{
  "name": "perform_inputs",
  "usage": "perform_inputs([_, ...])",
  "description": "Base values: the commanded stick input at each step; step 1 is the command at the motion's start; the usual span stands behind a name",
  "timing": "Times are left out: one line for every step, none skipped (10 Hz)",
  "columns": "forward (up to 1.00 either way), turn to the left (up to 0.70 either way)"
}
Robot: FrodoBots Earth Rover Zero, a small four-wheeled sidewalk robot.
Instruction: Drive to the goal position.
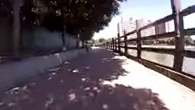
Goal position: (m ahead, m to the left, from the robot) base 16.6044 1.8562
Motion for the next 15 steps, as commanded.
perform_inputs([0.85,0.00])
perform_inputs([0.85,0.00])
perform_inputs([0.85,0.00])
perform_inputs([0.85,0.00])
perform_inputs([0.85,0.00])
perform_inputs([0.85,0.00])
perform_inputs([0.85,0.00])
perform_inputs([0.85,0.00])
perform_inputs([0.85,0.00])
perform_inputs([0.85,0.00])
perform_inputs([0.85,0.00])
perform_inputs([0.85,0.00])
perform_inputs([0.85,0.00])
perform_inputs([0.85,0.00])
perform_inputs([0.85,0.00])
